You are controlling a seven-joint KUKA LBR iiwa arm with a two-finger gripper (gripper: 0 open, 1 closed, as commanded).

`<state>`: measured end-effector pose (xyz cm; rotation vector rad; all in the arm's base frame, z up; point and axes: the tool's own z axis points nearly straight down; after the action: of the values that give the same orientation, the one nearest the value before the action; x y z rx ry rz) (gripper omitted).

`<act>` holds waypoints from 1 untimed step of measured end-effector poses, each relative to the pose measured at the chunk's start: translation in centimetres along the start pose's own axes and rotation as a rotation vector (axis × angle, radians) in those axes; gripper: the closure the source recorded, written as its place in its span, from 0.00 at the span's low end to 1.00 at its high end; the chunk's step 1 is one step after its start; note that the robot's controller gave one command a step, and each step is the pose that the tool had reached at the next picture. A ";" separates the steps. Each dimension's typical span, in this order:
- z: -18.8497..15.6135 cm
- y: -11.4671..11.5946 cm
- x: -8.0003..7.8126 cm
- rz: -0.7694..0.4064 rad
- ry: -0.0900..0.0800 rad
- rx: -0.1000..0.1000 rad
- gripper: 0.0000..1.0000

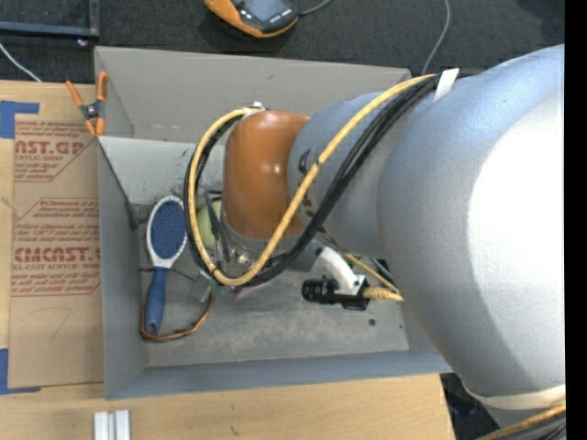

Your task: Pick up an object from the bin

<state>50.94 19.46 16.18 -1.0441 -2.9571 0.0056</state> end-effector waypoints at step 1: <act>4.4 0.8 2.3 -0.075 -0.002 -0.001 1.00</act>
Offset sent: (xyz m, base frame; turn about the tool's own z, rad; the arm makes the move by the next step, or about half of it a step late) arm -0.0116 0.0036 0.0251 -0.0129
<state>49.59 21.51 11.83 -0.9326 -2.9964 0.0042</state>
